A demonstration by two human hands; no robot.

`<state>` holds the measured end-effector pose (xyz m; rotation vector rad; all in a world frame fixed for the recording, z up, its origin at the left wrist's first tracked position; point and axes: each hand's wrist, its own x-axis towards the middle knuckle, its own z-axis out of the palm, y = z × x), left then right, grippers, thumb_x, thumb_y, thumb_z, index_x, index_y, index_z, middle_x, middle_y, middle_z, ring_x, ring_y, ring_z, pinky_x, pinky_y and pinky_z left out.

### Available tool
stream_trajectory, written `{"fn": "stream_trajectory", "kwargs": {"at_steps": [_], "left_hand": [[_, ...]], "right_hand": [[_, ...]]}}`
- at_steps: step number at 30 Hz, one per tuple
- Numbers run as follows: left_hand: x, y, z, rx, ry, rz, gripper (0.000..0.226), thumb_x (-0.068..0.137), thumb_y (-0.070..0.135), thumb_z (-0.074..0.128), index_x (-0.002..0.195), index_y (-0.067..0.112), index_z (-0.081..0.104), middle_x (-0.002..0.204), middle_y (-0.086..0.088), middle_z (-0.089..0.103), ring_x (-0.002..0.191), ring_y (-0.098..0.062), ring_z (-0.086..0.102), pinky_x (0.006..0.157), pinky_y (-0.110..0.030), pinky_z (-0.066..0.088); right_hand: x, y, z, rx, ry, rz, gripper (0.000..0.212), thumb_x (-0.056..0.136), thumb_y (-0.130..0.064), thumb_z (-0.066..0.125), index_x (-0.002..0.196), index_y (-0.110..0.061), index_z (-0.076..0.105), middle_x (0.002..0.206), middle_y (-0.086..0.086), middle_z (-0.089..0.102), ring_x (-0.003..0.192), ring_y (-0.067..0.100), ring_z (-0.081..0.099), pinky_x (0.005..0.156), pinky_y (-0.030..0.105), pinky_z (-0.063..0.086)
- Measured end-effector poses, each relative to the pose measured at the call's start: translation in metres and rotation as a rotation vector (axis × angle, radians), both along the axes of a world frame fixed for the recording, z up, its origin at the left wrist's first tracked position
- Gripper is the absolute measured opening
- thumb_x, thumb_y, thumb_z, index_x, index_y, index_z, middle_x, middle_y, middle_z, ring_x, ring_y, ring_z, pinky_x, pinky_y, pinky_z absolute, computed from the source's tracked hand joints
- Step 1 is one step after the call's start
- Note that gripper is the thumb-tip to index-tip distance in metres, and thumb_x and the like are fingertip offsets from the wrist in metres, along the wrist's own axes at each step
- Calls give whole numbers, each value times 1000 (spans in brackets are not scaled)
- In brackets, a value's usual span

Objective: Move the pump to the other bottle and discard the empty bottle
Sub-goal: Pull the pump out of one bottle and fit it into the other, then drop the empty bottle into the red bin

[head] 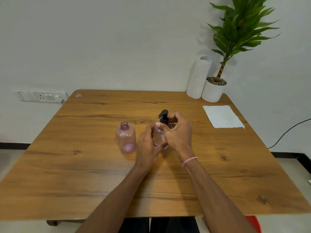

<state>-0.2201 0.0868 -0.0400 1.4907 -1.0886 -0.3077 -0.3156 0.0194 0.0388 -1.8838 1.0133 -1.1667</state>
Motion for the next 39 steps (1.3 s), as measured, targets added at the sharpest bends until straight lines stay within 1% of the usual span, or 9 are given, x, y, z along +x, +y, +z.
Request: {"fn": "stream_trajectory", "kwargs": {"at_steps": [4,12,16,20,23,26,30,34,39], "left_hand": [[-3,2,4,12,31,-9,71,70,48,83,129,19,55,108,11,67,97,-13,67,75,-23,53],[-8,13,6,100,-11,6,87,75,47,82,152,30,45,138,12,65,125,-12,64,99,-45,56],[-24,47,10,102,-45,52,96,78,38,88,158,24,38,156,9,52,143,-6,49,117,-29,44],[-31,95,9,-2,-194,227,59,83,35,85,131,32,51,118,8,61,108,-11,61,92,-23,52],[-21,114,9,14,-156,485,50,80,26,88,114,24,52,97,4,50,87,-18,49,80,-43,51],[4,115,6,160,-109,583,77,72,25,93,132,15,47,119,-2,50,109,-23,51,96,-51,50],[41,104,3,285,-27,384,114,66,29,98,156,10,31,148,-10,45,133,-26,51,112,-45,47],[63,93,8,287,-4,245,108,68,24,98,154,11,35,143,3,51,121,-12,56,101,-26,45],[72,90,-2,255,-53,264,81,72,23,95,139,14,52,131,-2,65,111,-16,62,97,-33,51]], "right_hand": [[-1,2,-5,7,-45,-2,30,77,-14,94,89,-18,67,87,-15,71,81,-2,68,70,10,52],[-8,11,-10,23,-103,46,33,83,-22,90,110,-17,72,103,-13,75,97,-1,70,88,31,62],[-19,19,-16,28,-65,128,76,79,-25,93,147,-26,58,141,-12,66,130,-3,58,111,20,49],[-30,26,-39,82,-15,109,105,71,-31,98,159,-29,40,151,-11,54,133,4,54,96,4,45],[-30,30,-55,137,40,76,101,70,-30,99,155,-28,44,144,-11,57,122,8,61,91,9,50],[-26,32,-69,124,92,21,86,70,-27,99,143,-23,55,133,-7,64,112,10,65,97,33,58],[-25,30,-75,104,144,-10,76,73,-25,96,139,-21,59,130,-4,67,112,12,64,98,33,56],[-24,27,-76,112,165,-16,67,75,-30,94,133,-23,61,125,-6,69,111,13,65,95,30,55],[-20,23,-78,128,171,-29,60,72,-35,96,121,-27,63,114,-10,69,105,12,65,90,34,57]]}}
